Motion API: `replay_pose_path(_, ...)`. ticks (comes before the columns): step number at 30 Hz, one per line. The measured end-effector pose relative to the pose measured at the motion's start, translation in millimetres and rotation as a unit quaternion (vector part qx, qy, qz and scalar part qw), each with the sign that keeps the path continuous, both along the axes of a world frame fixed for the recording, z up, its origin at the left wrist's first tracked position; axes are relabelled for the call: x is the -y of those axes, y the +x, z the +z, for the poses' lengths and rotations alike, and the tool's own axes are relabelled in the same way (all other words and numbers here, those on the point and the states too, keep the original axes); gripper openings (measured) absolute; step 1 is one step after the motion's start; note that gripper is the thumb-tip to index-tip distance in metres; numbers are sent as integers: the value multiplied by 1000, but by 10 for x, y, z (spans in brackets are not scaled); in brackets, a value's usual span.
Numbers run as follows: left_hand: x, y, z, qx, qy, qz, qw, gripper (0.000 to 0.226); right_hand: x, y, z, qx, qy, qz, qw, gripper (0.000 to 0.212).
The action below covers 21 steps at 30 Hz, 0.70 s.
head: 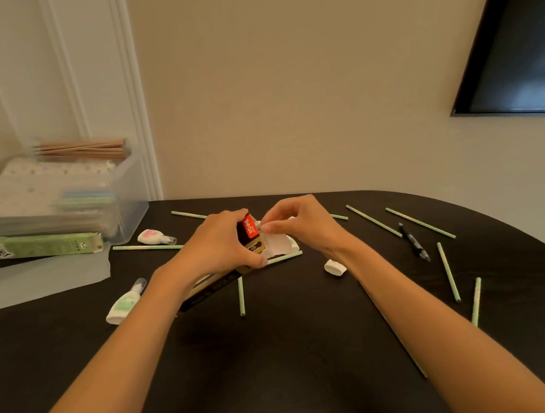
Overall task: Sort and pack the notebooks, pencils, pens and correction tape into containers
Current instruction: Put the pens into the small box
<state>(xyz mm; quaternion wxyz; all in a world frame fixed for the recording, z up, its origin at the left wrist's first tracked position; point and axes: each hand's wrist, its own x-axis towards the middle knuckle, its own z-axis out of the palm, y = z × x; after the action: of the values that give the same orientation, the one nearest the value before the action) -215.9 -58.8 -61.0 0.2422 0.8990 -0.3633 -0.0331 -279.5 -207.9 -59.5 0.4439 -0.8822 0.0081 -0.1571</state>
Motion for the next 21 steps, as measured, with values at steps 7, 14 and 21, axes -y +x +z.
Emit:
replay_pose_path(7,233,-30,60,38,9,-28,999,92,70,4,10,-37,18,-17,999,14)
replay_pose_path(14,780,-119,77,72,15,-27,997,67,799,-185,-173,33,161,-118,979,18)
replay_pose_path(21,1380,-238,28,89,44,-62,993,81,2014,-329,-749,-198,-177,-462,846,39)
